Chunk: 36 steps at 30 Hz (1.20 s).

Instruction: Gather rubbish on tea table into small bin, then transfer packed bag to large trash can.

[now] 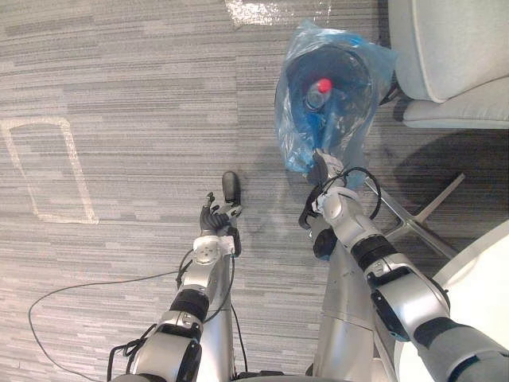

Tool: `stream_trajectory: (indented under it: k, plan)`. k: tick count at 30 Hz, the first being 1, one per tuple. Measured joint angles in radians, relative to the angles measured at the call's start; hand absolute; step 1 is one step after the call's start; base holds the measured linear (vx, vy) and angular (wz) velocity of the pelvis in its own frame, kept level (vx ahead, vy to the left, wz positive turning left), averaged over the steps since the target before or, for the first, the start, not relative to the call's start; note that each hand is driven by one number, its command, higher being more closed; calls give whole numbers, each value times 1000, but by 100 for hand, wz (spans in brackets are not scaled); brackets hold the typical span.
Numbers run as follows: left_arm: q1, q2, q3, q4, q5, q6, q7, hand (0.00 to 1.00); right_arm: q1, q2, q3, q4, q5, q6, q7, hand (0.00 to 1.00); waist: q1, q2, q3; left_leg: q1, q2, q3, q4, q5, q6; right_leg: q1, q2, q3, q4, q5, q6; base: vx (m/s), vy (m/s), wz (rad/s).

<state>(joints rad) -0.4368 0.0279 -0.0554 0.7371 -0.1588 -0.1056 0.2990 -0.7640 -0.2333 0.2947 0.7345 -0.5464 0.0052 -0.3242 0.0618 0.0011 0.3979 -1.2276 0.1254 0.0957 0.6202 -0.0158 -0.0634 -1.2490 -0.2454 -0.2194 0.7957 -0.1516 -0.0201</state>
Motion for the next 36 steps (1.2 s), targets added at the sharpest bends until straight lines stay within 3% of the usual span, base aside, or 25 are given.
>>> stream_trajectory:
  k: [4,15,21,24,31,34,36]
  plan:
    - [35,0,0,4,2,24,-19,0,90,26,-5,-102,35,-1,0,100,2,-3,-1,99,19,-9,1,-18,8,125,21,-17,-48,3,9,-79,2,-17]
    - [242,0,1,54,62,75,-43,0,417,77,6,-438,126,-14,31,100,-6,-53,-45,538,36,60,-191,-6,0,544,60,-13,-252,29,36,25,-17,-12]
    - [369,-2,-2,93,108,102,-70,0,617,116,-7,-700,205,-56,61,100,-18,-76,-158,801,37,103,-325,-9,-9,800,90,-12,-421,62,44,159,-10,-17]
    - [395,-2,-7,143,124,113,-89,0,681,141,-25,-766,243,-76,88,100,-28,-77,-226,880,20,113,-398,-2,-13,871,96,-5,-494,81,56,177,34,-13]
    - [411,34,-24,179,158,113,-108,0,699,130,-56,-766,324,-93,159,100,-57,-69,-271,1003,-4,129,-495,13,-13,1040,124,10,-712,174,83,98,53,-8]
    - [413,60,-46,124,157,113,-107,0,699,107,-56,-766,355,-99,191,100,-59,-59,-287,1036,-16,131,-516,15,-10,1090,122,15,-777,204,90,44,57,-7]
    - [419,87,-54,-4,154,110,-106,0,698,80,-52,-765,415,-105,242,100,-61,-48,-309,1059,-23,129,-536,23,-6,1120,123,14,-813,220,90,0,0,0]
